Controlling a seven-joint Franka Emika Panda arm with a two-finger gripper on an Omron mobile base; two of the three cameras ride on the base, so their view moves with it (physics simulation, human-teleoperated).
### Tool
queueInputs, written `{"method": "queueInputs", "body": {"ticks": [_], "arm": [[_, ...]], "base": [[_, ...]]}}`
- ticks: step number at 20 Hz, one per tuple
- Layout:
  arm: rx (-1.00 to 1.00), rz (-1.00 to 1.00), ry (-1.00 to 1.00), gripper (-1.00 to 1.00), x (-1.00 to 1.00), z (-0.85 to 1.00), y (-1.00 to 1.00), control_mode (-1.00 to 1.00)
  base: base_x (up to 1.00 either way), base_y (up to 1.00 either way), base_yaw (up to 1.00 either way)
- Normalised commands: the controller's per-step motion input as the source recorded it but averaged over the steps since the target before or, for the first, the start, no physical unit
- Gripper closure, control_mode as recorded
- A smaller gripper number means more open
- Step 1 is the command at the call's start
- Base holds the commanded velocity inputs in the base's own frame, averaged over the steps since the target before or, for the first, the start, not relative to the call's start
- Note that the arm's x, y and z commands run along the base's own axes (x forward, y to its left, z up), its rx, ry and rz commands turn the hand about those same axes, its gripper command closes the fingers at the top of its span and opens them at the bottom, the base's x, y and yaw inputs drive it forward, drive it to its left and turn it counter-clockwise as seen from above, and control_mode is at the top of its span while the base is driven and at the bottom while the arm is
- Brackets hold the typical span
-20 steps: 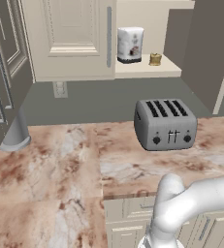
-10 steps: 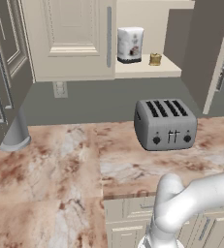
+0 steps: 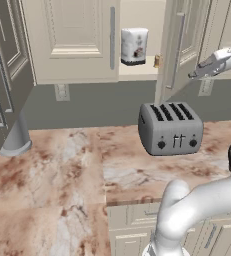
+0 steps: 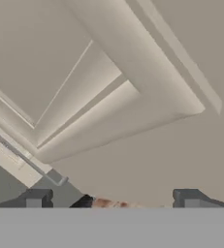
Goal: Pick the jar and candle from the dining table and place them in the open cabinet. Close the cabinet after placing the objects.
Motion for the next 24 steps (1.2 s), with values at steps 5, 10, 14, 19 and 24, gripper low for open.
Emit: {"method": "queueInputs", "body": {"ticks": [5, 10, 14, 19, 24], "arm": [[0.0, -0.01, -0.05, -1.0, 0.01, 0.06, 0.78, -1.0], [0.0, -0.06, -0.04, -1.0, 0.23, 0.14, 0.64, -1.0], [0.0, -0.16, -0.01, -1.0, 0.54, 0.07, 0.53, -1.0], [0.0, -0.19, 0.0, -1.0, 0.63, 0.0, 0.54, -1.0], [-0.03, -0.23, 0.0, -1.0, 0.73, 0.0, 0.51, -1.0]], "base": [[0.0, 0.0, 0.0], [0.0, 0.0, 0.0], [0.0, 0.0, 0.0], [0.0, 0.0, 0.0], [0.0, 0.0, 0.0]]}}
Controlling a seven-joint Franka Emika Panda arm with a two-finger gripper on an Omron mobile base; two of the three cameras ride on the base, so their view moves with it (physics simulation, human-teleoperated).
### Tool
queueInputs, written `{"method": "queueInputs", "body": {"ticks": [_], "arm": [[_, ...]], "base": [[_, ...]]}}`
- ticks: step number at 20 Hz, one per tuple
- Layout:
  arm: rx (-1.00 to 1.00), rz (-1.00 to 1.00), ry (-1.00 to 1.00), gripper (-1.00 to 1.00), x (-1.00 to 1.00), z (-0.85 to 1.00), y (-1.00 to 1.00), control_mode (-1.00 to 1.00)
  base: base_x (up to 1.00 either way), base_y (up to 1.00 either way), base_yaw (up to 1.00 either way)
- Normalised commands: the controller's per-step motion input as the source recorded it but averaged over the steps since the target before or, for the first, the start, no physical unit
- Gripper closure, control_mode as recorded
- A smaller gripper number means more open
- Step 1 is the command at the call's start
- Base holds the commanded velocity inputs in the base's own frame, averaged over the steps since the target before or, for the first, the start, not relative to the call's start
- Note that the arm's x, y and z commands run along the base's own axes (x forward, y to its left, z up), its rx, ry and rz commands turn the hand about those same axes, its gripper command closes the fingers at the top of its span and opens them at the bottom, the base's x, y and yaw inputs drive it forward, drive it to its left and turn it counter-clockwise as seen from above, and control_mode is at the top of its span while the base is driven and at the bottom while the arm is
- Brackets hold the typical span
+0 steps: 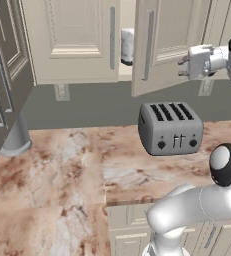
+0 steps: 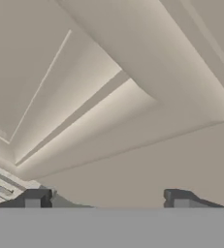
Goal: Pick the jar and candle from the dining table and place them in the open cabinet. Close the cabinet after placing the objects.
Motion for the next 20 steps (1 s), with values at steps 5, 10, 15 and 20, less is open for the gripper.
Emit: {"method": "queueInputs", "body": {"ticks": [5, 10, 15, 20], "arm": [[-0.05, -0.31, 0.0, -1.0, 0.75, 0.0, 0.55, -1.0], [-0.06, -0.33, 0.0, -1.0, 0.75, 0.0, 0.52, -1.0], [-0.07, -0.34, 0.0, -1.0, 0.73, 0.0, 0.49, -1.0], [-0.17, -0.34, 0.0, -1.0, 0.7, -0.19, 0.41, -1.0]], "base": [[0.0, 0.0, 0.0], [0.0, 0.0, 0.0], [0.0, 0.0, 0.0], [0.0, 0.0, 0.0]]}}
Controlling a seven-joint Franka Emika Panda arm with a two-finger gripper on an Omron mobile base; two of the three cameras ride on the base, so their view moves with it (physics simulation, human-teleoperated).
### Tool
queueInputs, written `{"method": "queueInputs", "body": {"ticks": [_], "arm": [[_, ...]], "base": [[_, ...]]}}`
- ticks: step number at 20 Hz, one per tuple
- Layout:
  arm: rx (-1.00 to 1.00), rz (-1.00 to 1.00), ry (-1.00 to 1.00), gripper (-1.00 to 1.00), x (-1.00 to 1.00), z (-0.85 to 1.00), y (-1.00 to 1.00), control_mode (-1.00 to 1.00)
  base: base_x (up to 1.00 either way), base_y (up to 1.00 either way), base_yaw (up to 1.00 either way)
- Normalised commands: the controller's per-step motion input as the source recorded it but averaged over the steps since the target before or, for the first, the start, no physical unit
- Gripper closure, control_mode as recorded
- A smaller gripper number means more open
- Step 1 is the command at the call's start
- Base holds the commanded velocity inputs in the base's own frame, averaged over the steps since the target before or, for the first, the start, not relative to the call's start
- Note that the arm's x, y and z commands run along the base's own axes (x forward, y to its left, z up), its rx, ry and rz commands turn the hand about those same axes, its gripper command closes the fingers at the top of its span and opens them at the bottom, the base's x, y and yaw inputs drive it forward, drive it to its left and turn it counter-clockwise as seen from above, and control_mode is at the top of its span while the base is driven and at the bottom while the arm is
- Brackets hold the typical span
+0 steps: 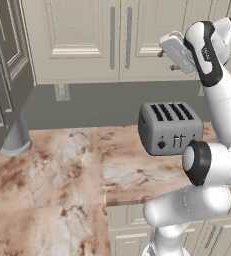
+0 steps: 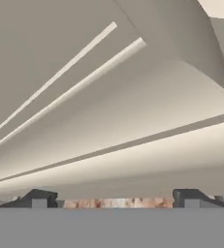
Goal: Pick the jar and candle from the dining table and place them in the open cabinet. Close the cabinet after placing the objects.
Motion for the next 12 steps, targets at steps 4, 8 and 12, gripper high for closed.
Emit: {"method": "queueInputs", "body": {"ticks": [4, 8, 12], "arm": [[-0.16, -0.29, 0.0, -1.0, 0.66, -0.11, 0.3, -1.0], [-0.09, -0.18, 0.0, -1.0, 0.23, 0.0, 0.3, -1.0], [-0.05, -0.08, 0.0, -1.0, 0.0, 0.0, 0.14, -1.0]], "base": [[0.0, 0.0, 0.0], [0.0, 0.0, 0.0], [0.0, 0.0, 0.0]]}}
